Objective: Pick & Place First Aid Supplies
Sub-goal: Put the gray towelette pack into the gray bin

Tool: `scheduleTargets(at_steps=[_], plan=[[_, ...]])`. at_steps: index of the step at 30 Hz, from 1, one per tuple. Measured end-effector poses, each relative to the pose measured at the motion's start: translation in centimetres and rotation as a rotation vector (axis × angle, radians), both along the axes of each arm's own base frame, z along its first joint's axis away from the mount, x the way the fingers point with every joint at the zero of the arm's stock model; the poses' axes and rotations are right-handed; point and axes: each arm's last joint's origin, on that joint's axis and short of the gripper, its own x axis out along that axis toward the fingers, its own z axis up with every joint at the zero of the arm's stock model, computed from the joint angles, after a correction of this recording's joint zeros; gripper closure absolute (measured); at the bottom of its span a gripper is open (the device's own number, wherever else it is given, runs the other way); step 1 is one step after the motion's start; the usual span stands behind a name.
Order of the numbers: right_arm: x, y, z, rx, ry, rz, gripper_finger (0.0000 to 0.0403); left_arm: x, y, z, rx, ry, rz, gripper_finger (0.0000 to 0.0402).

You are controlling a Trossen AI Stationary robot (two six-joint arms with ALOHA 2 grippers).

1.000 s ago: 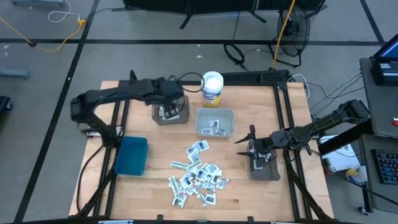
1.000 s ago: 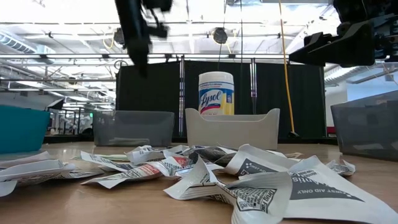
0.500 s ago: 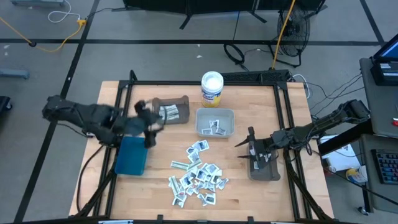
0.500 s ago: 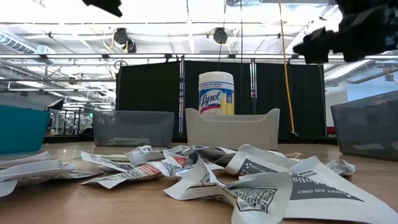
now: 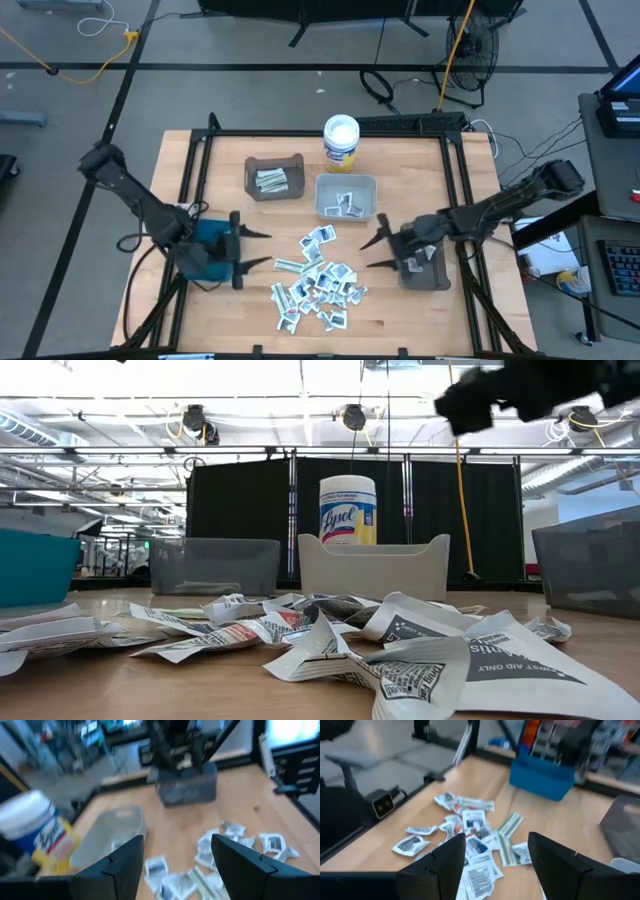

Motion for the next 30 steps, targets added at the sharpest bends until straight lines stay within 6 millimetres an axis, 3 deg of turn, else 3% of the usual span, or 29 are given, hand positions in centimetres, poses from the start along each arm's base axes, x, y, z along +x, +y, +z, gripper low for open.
scheduleTargets(at_steps=[6, 13, 24, 30], plan=[[5.4, 2.1, 0.9, -0.018, 0.239, 0.069, 0.0193, -0.8, -0.4, -2.5, 0.084, -0.137, -0.081, 0.0163], [9.4, 3.6, -1.9, -0.026, 0.387, 0.124, 0.0193, -1.9, -0.3, -4.7, 0.129, -0.172, -0.121, 0.0163], [11.5, 1.8, -7.0, -0.024, 0.55, 0.031, 0.0193, -2.8, -0.9, -5.1, 0.172, -0.174, -0.18, 0.0163], [11.5, 1.7, -8.1, -0.06, 0.589, 0.037, 0.0193, -2.9, -1.0, -5.0, 0.172, -0.176, -0.187, 0.0163]])
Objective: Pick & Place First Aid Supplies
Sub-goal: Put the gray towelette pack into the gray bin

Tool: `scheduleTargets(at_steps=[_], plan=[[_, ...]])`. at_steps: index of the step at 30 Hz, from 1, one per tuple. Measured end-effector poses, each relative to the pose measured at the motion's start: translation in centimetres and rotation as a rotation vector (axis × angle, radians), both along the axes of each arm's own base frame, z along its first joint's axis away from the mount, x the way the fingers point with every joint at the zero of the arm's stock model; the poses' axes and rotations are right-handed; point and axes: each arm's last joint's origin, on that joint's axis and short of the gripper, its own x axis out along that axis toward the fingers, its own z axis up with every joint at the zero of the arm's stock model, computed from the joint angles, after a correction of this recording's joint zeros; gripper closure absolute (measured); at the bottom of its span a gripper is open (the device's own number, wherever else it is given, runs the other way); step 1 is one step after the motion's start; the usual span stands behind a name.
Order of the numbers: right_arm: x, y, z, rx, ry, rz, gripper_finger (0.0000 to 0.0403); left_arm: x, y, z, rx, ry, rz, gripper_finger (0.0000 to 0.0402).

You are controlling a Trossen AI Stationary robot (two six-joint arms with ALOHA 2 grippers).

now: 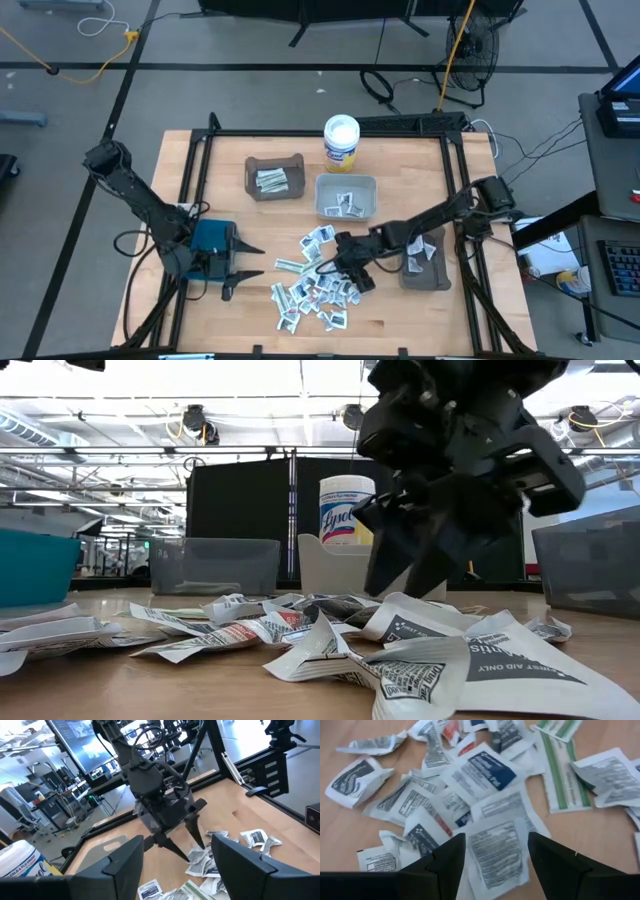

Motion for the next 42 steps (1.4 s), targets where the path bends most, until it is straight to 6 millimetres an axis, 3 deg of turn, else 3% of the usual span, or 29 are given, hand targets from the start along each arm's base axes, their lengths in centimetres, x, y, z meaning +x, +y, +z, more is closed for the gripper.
scheduleTargets(at_steps=[6, 17, 42], plan=[[-0.33, 0.34, -0.17, -0.014, 0.026, 0.013, 0.0184, 0.0, 0.0, 0.05, -0.016, -0.004, 0.001, 0.0163], [-0.5, 0.67, -0.27, -0.141, -0.002, -0.007, 0.0128, 0.01, 0.0, 0.0, -0.045, 0.002, 0.004, 0.0163], [-0.4, -0.28, -0.38, -0.019, 0.07, -0.169, 0.0124, 0.51, 0.57, -0.32, -0.041, 0.028, 0.031, 0.0163]])
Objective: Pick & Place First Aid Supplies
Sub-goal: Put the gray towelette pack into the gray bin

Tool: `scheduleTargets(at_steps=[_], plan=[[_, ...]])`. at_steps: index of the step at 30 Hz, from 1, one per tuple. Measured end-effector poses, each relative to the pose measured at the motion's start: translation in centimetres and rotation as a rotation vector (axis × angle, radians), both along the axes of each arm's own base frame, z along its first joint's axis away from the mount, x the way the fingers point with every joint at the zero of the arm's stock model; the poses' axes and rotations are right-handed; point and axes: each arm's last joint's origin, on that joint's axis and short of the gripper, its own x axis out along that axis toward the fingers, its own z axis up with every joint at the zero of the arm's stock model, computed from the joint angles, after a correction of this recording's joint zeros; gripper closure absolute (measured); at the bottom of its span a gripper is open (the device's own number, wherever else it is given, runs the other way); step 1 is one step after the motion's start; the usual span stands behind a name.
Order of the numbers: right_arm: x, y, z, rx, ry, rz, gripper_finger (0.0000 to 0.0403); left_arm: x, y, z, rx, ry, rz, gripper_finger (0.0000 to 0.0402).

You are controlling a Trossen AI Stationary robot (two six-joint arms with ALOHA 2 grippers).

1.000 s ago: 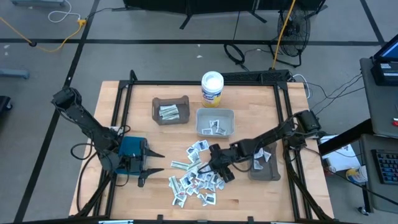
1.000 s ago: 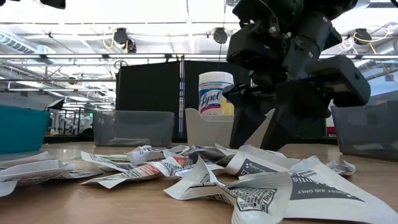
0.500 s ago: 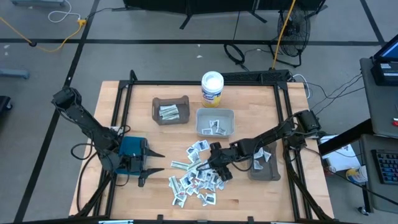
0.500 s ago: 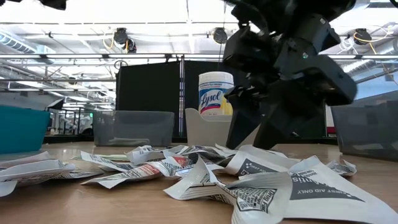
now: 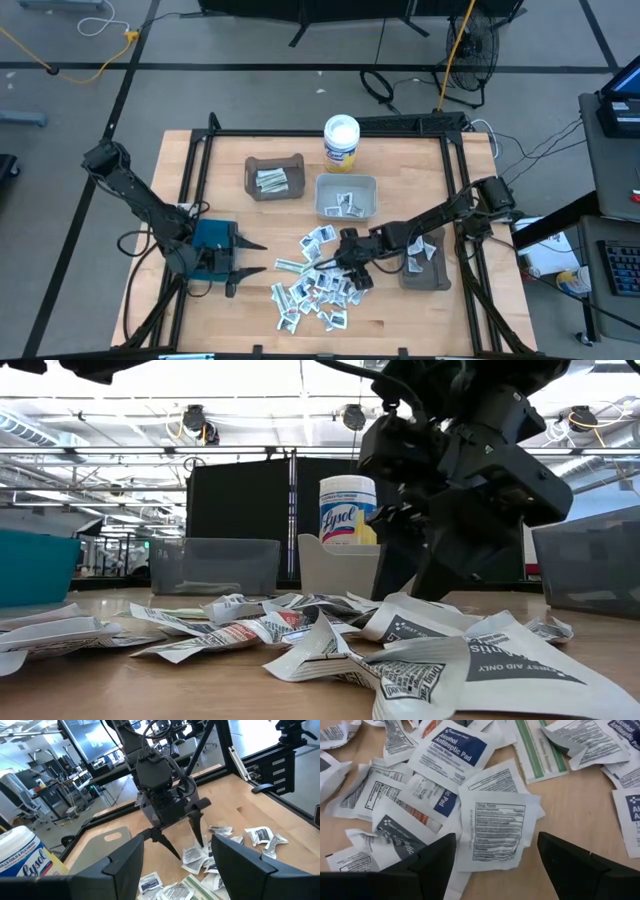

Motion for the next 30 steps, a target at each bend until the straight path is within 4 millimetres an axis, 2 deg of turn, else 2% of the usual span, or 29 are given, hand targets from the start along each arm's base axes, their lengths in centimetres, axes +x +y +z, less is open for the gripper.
scheduleTargets(at_steps=[12, 30], plan=[[-0.28, -0.23, -0.22, -0.043, 0.029, -0.05, 0.0129, -0.01, 0.0, -0.11, -0.001, 0.009, -0.002, 0.0163], [0.09, -0.14, -0.77, -0.034, 0.017, -0.056, 0.0198, -0.02, 0.01, -0.16, -0.004, 0.014, -0.001, 0.0163]])
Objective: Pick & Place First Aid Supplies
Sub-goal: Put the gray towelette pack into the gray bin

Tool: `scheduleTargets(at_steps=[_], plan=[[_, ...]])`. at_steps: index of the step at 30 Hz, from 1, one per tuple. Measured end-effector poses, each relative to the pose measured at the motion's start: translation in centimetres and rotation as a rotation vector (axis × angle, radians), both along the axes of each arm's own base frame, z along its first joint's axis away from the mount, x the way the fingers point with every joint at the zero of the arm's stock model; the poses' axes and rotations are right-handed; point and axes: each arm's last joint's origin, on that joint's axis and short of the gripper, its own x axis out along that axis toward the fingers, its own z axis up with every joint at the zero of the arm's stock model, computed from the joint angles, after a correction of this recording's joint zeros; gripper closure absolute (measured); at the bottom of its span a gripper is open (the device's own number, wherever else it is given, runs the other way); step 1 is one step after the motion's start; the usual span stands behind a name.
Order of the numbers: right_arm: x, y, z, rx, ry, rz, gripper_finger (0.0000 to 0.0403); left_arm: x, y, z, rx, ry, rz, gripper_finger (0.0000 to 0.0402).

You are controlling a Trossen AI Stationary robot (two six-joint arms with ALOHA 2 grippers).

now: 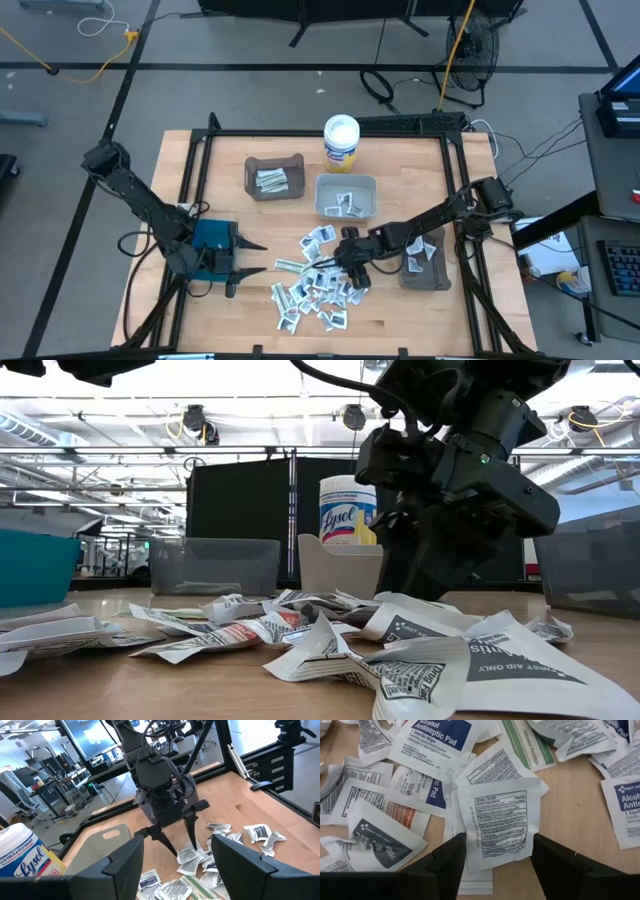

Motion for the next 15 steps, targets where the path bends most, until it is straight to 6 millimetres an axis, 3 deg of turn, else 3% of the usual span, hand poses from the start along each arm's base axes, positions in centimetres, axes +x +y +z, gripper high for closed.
scheduleTargets(at_steps=[15], plan=[[0.03, 0.02, 0.02, -0.005, -0.008, 0.01, 0.0237, -0.03, 0.03, -0.21, -0.004, 0.017, 0.003, 0.0163]])
